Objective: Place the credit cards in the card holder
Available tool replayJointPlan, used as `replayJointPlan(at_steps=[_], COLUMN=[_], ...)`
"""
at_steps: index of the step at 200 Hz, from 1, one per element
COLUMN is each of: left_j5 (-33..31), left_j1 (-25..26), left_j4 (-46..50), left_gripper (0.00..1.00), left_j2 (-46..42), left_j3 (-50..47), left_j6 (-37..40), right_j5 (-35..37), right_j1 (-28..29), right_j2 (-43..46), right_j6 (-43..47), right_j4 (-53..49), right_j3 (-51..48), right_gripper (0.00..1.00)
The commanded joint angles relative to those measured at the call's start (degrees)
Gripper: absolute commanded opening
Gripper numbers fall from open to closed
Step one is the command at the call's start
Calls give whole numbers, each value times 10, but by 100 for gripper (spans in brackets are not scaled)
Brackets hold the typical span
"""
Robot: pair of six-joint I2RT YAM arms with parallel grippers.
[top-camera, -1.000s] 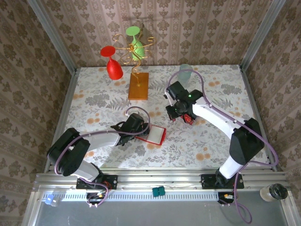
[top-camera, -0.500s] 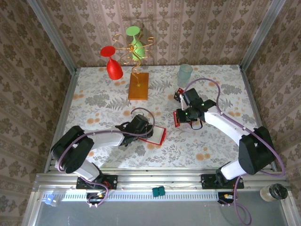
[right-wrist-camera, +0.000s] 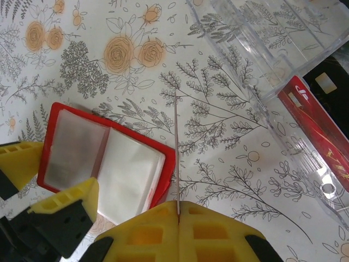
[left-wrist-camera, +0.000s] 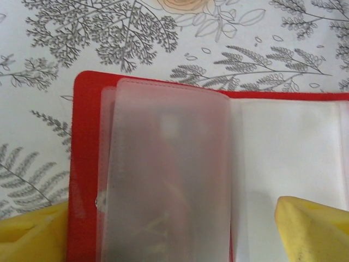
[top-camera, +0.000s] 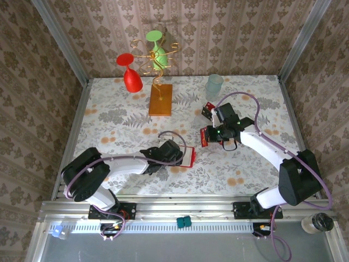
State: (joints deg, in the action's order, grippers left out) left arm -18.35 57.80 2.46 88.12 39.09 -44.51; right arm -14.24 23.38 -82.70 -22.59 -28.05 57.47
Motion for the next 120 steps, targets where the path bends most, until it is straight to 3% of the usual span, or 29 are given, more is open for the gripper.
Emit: replayJointPlan(at_steps=[1, 36, 75, 120], left_j5=[-26, -39, -58, -37], left_j1=[22, 52, 53, -2], left_j4=[16, 20, 35, 76], left_gripper=[91, 91, 92, 94], left_j2=[-13, -14, -56, -97], left_j3=[9, 11, -5, 3], left_j6=[-36, -60, -62, -5], right_j5=[-21, -39, -77, -133], right_j1=[-5, -9, -9, -5], right_j2=[8, 6, 9, 24], right_j6=[-8, -19, -55, -148], right_j4=[17, 32, 80, 209], right_j3=[-5, -6, -23, -87], right_gripper=[0, 0, 0, 0])
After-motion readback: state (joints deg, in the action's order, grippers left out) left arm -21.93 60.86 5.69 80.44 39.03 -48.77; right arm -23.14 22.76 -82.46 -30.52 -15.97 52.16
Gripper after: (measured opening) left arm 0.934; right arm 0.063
